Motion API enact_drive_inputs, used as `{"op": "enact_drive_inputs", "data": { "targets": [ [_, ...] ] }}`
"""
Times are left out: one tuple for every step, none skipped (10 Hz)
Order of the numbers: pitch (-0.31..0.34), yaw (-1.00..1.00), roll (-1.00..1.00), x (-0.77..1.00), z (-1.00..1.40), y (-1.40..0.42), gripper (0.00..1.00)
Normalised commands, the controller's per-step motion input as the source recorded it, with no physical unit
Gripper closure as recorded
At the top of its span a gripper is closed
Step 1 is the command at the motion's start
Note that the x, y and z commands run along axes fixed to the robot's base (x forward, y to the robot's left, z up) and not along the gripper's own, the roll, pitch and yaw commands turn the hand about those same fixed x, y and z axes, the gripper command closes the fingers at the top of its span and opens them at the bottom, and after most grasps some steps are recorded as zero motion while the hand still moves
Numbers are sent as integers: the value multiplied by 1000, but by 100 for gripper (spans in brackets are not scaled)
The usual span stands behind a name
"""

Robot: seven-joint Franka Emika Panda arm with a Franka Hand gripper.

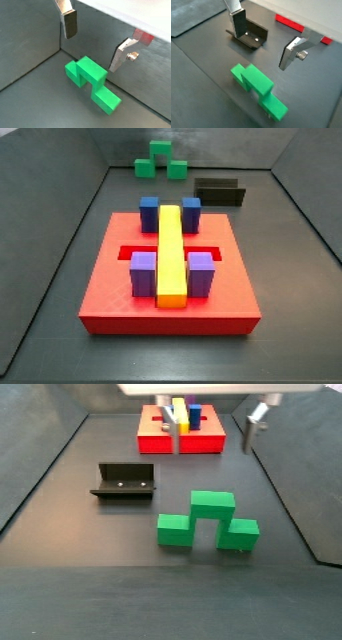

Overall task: Pick up the green object. Move up. Move to above the board. Insert the green object.
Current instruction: Pick up the green object.

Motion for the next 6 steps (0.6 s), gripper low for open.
{"op": "enact_drive_inputs", "data": {
  "targets": [
    [-43,-223,0,-346,-180,114,0],
    [-114,-29,-50,-49,-60,151,0],
    [-70,0,-46,0,-80,237,0],
    [-51,37,-29,29,-83,237,0],
    [-84,57,0,40,-191,154,0],
    [-90,80,0,114,-214,114,0]
  ]
}}
